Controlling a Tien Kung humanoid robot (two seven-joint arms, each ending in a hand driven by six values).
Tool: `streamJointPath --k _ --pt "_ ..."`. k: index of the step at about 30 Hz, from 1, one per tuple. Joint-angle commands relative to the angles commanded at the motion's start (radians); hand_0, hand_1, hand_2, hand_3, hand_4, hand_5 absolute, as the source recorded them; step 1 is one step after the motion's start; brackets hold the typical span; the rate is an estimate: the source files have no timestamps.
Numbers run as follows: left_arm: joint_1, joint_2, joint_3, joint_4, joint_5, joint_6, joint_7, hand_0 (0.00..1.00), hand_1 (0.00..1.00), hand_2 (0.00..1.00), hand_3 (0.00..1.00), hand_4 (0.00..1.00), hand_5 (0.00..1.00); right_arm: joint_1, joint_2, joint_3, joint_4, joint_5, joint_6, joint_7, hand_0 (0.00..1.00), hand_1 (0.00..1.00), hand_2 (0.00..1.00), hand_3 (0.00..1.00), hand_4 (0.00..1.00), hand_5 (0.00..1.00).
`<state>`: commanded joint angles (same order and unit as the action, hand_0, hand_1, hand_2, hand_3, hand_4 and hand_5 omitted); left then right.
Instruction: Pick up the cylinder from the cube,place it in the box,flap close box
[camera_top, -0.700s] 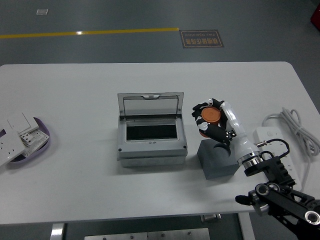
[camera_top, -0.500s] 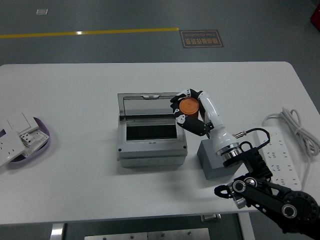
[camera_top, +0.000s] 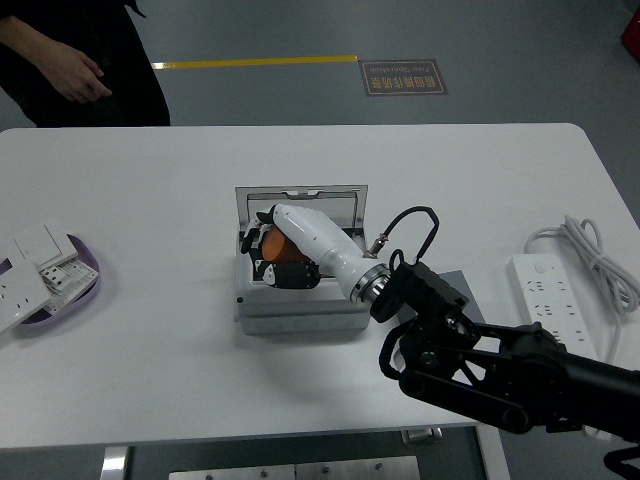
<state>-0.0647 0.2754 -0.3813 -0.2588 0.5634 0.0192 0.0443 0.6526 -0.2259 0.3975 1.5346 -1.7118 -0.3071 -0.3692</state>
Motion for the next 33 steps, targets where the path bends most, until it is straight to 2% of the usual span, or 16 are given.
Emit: streamJointPath --k 1,6,7,12,13,18,19,24,25,30,31,33 --pt "-0.001 0.0 0.0 0.0 0.001 0.0 0.0 0.598 0.622 0.615 0.637 0.692 0.214 0.004 0.002 -0.003 -0.004 -0.029 0.026 -0.029 0.067 0.249 0.352 0.265 0.002 0.002" --pt "-0.004 0.001 0.0 0.0 0.001 0.0 0.0 0.598 0.622 0.615 0.637 0.692 0.214 0.011 0.007 -0.013 -0.026 -0.142 0.132 -0.144 0.067 0.249 0.352 0.265 0.002 0.002" --pt "-0.004 0.001 0.0 0.0 0.001 0.0 0.0 0.598 0.622 0.615 0.637 0.691 0.214 0.012 0.007 -0.015 -0.03 -0.159 0.143 -0.16 0.481 0.508 0.546 0.525 0.307 0.002" --pt "-0.003 0.0 0.003 0.001 -0.002 0.001 0.001 0.598 0.622 0.615 0.637 0.691 0.214 0.012 0.009 -0.02 -0.042 -0.201 0.16 -0.187 0.481 0.508 0.546 0.525 0.307 0.002" --pt "-0.002 0.0 0.003 0.001 -0.002 0.001 0.001 0.599 0.622 0.615 0.636 0.689 0.216 0.012 0.01 -0.021 -0.043 -0.205 0.16 -0.187 0.761 0.675 0.683 0.668 0.471 0.27" --pt "-0.001 0.0 0.003 0.002 -0.001 0.001 0.001 0.599 0.622 0.615 0.636 0.689 0.216 0.013 0.012 -0.024 -0.045 -0.214 0.157 -0.183 0.761 0.675 0.683 0.668 0.471 0.27" --pt "-0.002 0.0 0.002 0.002 -0.001 0.001 0.001 0.599 0.622 0.616 0.636 0.689 0.215 0.014 0.013 -0.025 -0.046 -0.212 0.157 -0.181 0.801 0.702 0.719 0.678 0.568 0.355" --pt "-0.002 0.001 0.0 0.001 0.002 0.001 0.001 0.599 0.622 0.616 0.636 0.689 0.215 0.012 0.014 -0.027 -0.053 -0.193 0.156 -0.165 0.801 0.702 0.719 0.678 0.568 0.355" --pt "-0.003 0.001 0.0 0.001 0.003 0.001 0.001 0.599 0.622 0.615 0.636 0.687 0.217 0.012 0.014 -0.028 -0.054 -0.191 0.156 -0.162 0.801 0.705 0.723 0.688 0.621 0.39" --pt "-0.003 0.0 0.0 0.0 0.004 0.001 0.002 0.599 0.622 0.615 0.636 0.687 0.217 0.01 0.013 -0.028 -0.056 -0.187 0.147 -0.147 0.801 0.705 0.723 0.688 0.621 0.39" --pt "-0.004 0.0 0.0 0.0 0.005 0.001 0.002 0.599 0.623 0.615 0.636 0.686 0.217 0.01 0.013 -0.029 -0.056 -0.185 0.144 -0.142 0.802 0.707 0.726 0.7 0.681 0.434" --pt "-0.004 0.0 -0.001 0.0 0.006 0.001 0.002 0.599 0.623 0.615 0.636 0.686 0.217 0.008 0.012 -0.028 -0.055 -0.179 0.137 -0.133 0.802 0.707 0.726 0.7 0.681 0.434"
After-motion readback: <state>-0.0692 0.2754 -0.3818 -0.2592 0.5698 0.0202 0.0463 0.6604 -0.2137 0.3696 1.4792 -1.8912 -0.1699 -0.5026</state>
